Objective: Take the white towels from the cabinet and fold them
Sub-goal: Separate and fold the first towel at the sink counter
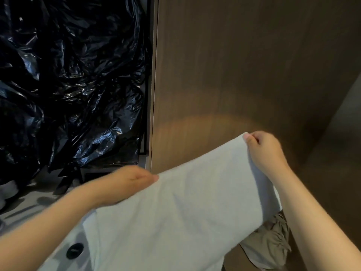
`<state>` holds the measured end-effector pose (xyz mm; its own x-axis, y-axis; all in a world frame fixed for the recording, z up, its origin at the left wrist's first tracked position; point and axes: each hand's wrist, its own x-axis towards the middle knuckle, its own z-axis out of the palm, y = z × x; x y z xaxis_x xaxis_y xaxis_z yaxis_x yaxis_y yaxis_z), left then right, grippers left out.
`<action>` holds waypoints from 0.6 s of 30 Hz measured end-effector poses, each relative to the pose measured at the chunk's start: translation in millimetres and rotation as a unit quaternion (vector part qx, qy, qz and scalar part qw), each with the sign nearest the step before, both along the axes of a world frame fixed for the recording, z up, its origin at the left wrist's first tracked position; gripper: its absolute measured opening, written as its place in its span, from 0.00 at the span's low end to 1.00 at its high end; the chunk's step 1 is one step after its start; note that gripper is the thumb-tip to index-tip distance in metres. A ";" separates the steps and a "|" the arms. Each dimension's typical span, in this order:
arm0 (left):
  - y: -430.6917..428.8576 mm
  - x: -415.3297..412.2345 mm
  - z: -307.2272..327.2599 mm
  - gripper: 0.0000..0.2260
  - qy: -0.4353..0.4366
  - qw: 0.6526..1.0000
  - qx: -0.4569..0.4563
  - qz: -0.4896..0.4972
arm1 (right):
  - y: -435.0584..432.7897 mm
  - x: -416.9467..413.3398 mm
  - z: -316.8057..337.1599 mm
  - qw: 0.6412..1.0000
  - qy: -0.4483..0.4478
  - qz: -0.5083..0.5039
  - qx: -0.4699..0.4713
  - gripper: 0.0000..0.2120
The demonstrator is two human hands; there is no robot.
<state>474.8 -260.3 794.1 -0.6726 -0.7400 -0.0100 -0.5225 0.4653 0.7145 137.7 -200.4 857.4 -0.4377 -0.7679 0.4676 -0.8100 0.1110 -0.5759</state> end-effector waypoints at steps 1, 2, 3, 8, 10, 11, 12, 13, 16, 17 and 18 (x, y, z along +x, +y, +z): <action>-3.8 -5.8 -21.7 0.31 -0.031 0.999 -0.025 0.009 | -1.2 -2.1 -17.7 1.000 -0.010 -0.004 0.029 0.19; -7.2 -11.3 -45.9 0.31 -0.055 0.998 -0.034 0.018 | -1.2 -2.8 -36.2 0.998 -0.024 -0.006 0.054 0.18; -9.5 -15.7 -69.4 0.30 -0.080 0.996 -0.037 0.028 | -0.4 -3.4 -54.7 0.996 -0.037 -0.011 0.075 0.16; -6.4 -27.5 -121.5 0.23 -0.053 0.997 -0.030 0.057 | 5.3 -9.4 -108.8 0.995 -0.048 -0.033 0.075 0.16; -5.2 -23.1 -116.4 0.23 -0.029 0.997 -0.044 0.057 | 5.3 -12.4 -114.3 0.996 -0.049 -0.041 0.059 0.15; -5.4 -17.3 -114.4 0.23 -0.018 0.997 -0.044 0.053 | 5.1 -13.8 -115.9 0.996 -0.051 -0.044 0.056 0.15; -5.1 -9.2 -113.5 0.23 -0.011 0.998 -0.040 0.050 | 4.9 -14.8 -116.5 0.996 -0.053 -0.047 0.053 0.15; -3.6 0.5 -112.8 0.24 -0.009 0.998 -0.032 0.050 | 4.7 -15.5 -116.8 0.996 -0.054 -0.048 0.050 0.15; 6.9 30.4 -117.4 0.25 0.009 0.998 -0.019 0.051 | 2.2 -16.2 -119.8 0.996 -0.054 -0.047 0.046 0.15; 11.4 37.8 -119.4 0.24 0.012 0.998 -0.024 0.051 | 0.5 -15.3 -120.4 0.996 -0.053 -0.046 0.047 0.15; 15.8 43.5 -121.1 0.23 0.015 0.998 -0.033 0.055 | -1.1 -14.2 -121.0 0.996 -0.053 -0.045 0.049 0.15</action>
